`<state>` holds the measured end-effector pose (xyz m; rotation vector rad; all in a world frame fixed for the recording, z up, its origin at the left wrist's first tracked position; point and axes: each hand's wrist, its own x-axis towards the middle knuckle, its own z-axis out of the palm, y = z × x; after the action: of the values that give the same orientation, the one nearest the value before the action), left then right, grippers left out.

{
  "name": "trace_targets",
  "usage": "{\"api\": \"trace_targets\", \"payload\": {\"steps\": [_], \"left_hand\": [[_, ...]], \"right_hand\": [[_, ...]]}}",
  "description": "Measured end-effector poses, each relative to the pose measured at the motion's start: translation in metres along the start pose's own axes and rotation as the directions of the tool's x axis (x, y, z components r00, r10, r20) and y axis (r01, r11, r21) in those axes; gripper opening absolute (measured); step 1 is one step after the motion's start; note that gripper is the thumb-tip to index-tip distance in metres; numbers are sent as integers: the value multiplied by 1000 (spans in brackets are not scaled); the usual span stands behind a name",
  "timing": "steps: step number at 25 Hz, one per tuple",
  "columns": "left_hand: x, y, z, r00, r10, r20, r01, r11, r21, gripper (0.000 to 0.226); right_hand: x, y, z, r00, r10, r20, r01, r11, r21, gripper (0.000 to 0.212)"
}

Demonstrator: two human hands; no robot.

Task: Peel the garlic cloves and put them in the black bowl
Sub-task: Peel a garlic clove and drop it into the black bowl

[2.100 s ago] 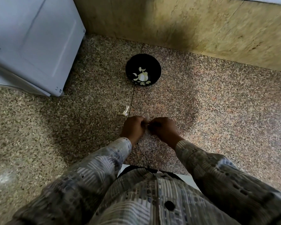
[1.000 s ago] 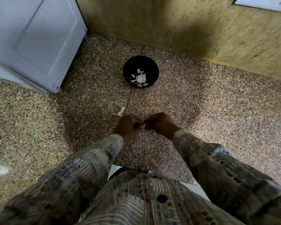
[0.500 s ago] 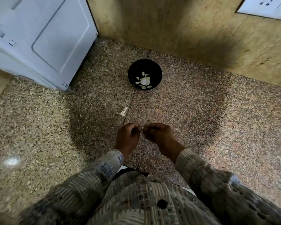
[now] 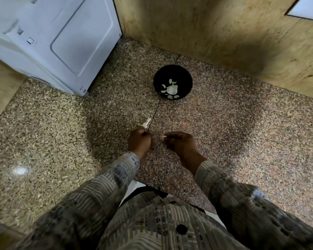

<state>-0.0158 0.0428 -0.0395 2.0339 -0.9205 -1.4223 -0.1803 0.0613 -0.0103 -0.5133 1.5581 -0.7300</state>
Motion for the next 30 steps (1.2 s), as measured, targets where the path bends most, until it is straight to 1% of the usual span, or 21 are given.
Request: {"api": "trace_targets", "payload": {"steps": [1,3,5,6,7,8,10,11,12,14,15,17,18,20,21,23,24,26,27,28,30], "left_hand": [[1,0,-2,998,31,57,-31,1000,-2,15],[-2,3,-7,970,175,166,-192,977,91,11],[-4,4,-14,899,347,266,-411,878,246,19],[-5,4,-17,866,404,293,-485,823,297,20],[-4,3,-18,854,428,296,-510,800,315,17],[-4,1,-18,873,402,276,-476,827,300,13],[-5,-1,-16,948,242,205,-275,950,150,6],[-5,-2,-14,975,168,146,-181,980,83,7],[-5,-3,-15,988,137,69,-141,988,60,7],[-1,-7,-23,989,135,-59,-129,988,88,8],[3,-10,-29,984,147,-95,-134,982,132,9],[13,-18,-42,980,168,-102,-142,964,225,11],[18,-23,-47,983,163,-89,-138,962,234,14],[20,-26,-53,984,158,-84,-132,959,252,18],[16,-24,-53,977,189,-100,-151,940,305,17],[2,-19,-52,948,300,-104,-231,875,425,18],[-6,-18,-49,927,371,-61,-304,833,462,19],[-20,-18,-36,848,511,141,-506,700,504,19],[-22,-18,-26,817,522,246,-566,642,518,23],[-23,-16,-17,800,510,318,-596,605,528,29],[-25,-10,-5,803,480,354,-595,600,535,43]], "right_hand": [[2,-1,0,1000,5,11,-5,1000,-16,18],[6,-4,2,999,9,39,-8,999,-36,19],[7,-5,6,998,-3,60,7,998,-61,24],[6,-5,7,998,-17,66,23,996,-90,25],[5,-4,8,997,-31,71,40,992,-124,25],[5,-2,8,996,-42,75,54,987,-154,25],[3,4,9,994,-71,77,86,976,-201,27],[3,7,10,994,-85,68,99,969,-227,28],[3,9,10,994,-96,48,105,963,-250,28],[3,11,10,994,-111,5,108,959,-261,25],[2,11,9,994,-109,-6,104,962,-252,22],[4,12,6,996,-88,-11,83,970,-229,17],[5,12,4,997,-79,-15,73,970,-233,16],[8,13,1,996,-76,-42,60,953,-297,15],[10,14,-1,995,-83,-62,56,935,-351,14],[12,15,-3,991,-112,-79,63,884,-462,12],[11,15,-2,989,-125,-79,69,860,-506,11],[7,17,0,987,-146,-73,83,833,-547,9],[6,18,2,986,-153,-70,91,834,-544,8],[4,20,3,984,-164,-74,99,837,-538,8],[2,24,2,975,-211,-73,130,802,-582,7]]}}
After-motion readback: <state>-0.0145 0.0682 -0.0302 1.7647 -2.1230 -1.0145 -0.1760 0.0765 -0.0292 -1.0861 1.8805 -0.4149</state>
